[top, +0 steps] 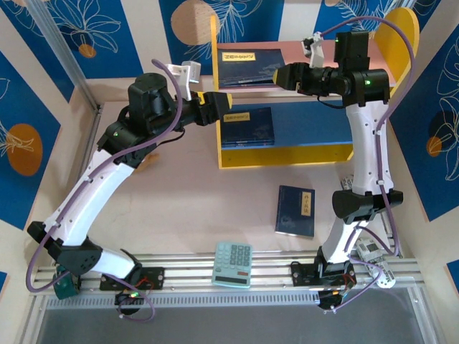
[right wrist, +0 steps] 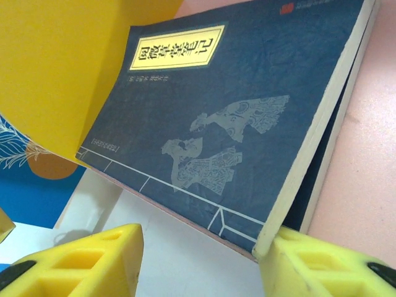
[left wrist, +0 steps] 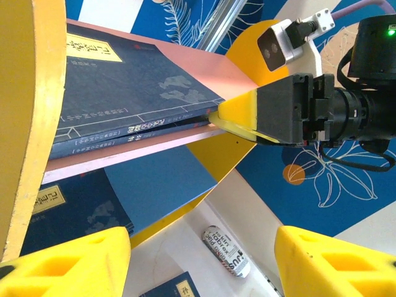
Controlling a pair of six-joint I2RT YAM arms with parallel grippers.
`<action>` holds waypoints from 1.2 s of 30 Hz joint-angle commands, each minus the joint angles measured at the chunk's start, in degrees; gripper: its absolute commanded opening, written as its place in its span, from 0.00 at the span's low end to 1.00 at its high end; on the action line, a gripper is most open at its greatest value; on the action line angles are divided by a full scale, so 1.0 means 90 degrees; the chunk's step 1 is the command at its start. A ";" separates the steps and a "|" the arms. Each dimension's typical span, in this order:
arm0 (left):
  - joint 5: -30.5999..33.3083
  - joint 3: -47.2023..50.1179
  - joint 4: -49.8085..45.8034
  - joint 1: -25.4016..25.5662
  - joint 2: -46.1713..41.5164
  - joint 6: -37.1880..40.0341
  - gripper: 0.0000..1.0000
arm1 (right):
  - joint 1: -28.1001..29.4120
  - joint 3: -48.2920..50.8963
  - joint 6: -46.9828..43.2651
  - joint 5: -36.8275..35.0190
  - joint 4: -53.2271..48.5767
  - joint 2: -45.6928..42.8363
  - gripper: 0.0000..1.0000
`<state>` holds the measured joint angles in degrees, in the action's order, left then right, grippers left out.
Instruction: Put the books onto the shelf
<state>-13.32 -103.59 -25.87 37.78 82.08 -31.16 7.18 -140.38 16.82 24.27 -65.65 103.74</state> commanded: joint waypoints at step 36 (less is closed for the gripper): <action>-0.0165 -0.0156 0.0224 0.0031 0.0288 -0.0102 0.64 | -0.0378 0.0660 -0.0069 0.0511 0.0282 -0.0623 0.58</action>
<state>-14.57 -103.68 -25.30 37.80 85.73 -31.59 3.92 -132.55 15.55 26.52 -63.42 97.08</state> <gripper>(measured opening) 0.635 0.577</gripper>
